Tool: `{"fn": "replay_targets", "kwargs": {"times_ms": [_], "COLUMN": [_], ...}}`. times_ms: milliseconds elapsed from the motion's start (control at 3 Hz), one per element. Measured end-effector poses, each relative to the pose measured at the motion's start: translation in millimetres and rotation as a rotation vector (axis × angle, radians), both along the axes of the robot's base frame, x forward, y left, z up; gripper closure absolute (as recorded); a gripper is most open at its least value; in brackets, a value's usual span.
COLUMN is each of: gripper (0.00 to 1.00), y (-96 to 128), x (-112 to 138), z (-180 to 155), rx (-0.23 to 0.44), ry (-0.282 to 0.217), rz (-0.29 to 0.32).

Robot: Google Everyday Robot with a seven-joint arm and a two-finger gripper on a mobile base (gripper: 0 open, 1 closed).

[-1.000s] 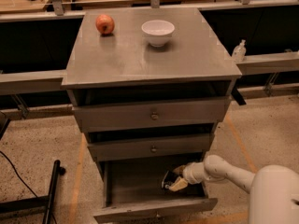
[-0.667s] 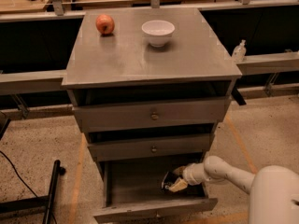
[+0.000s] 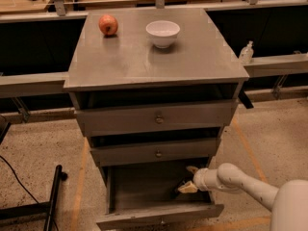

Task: Place rxbar chocolate into bottom drawer

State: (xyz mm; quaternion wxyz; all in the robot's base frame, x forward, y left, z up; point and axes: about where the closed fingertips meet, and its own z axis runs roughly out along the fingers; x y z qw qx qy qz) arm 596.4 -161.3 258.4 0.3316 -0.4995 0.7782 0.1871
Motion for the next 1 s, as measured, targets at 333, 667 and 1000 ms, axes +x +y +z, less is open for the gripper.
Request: {"fn": "replay_targets", "kwargs": {"times_ms": [333,667,1000], "gripper": [0.0,0.0,0.0], "y": [-9.3,-31.3,-31.2], "x": [0.6,-2.1,-2.1], "z": [10.0,27.1,27.1], "rx": [0.018,0.033,0.033], "ry": [-0.011,-0.014,-0.014], "rz": [-0.027,-0.078,-0.077]}}
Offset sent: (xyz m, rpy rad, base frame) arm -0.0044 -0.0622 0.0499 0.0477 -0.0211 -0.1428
